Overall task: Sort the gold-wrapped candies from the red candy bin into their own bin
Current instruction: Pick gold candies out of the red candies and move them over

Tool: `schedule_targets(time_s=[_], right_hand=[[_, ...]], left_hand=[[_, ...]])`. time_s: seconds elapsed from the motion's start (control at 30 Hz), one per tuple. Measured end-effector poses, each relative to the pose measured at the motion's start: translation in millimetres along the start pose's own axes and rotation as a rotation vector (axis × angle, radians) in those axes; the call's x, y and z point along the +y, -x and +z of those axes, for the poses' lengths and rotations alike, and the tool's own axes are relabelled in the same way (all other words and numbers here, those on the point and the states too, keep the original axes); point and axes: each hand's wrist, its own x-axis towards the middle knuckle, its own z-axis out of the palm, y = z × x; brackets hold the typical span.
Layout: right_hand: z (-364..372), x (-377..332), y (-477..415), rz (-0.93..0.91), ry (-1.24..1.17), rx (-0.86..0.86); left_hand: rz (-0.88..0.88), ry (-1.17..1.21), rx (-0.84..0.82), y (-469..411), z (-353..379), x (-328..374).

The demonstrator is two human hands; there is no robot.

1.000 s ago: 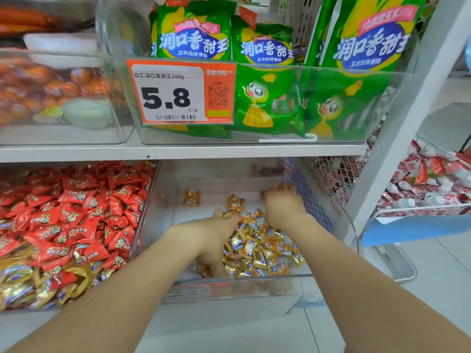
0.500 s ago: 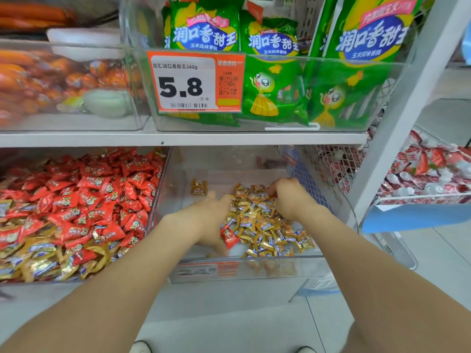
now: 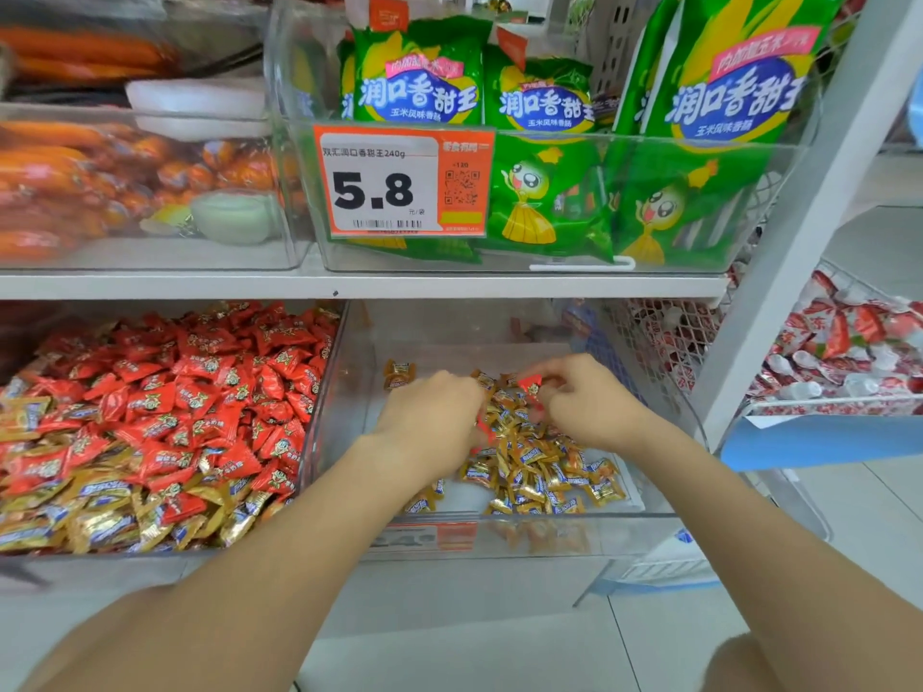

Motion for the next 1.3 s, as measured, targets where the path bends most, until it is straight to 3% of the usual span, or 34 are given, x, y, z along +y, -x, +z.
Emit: schedule_targets(time_s=[0.2, 0.43, 0.6, 0.7, 0.8, 0.9, 1.07, 1.2, 1.3], right_hand=[[10, -51, 34, -0.139, -0.204, 0.108], [76, -141, 57, -0.337, -0.41, 0.207], [117, -186, 45, -0.477, -0.182, 0.349], [126, -205, 22, -0.486, -0.127, 0.431], [132, -211, 0, -0.407, -0.01, 0.35], [127, -206, 2, -0.403, 0.021, 0.232], [97, -181, 37, -0.509, -0.015, 0.246], [51, -127, 55, -0.36, 0.171, 0.022], [14, -81, 69, -0.304, 0.403, -0.22]], left_hand=[[-0.03, 0.189, 0.45, 48, -35, -3], [-0.233, 0.102, 0.654, 92, -61, -82], [-0.3, 0.075, 0.565, 98, -60, -165], [-0.278, 0.005, 0.323, 91, -49, -194], [-0.276, 0.032, 0.127, 85, -38, -203], [-0.289, 0.029, 0.183, 84, -38, -198], [-0.27, -0.076, 0.396, 101, -56, -142], [0.049, -0.048, 0.521, 111, -59, -78], [0.283, 0.063, 0.281, 104, -44, -37]])
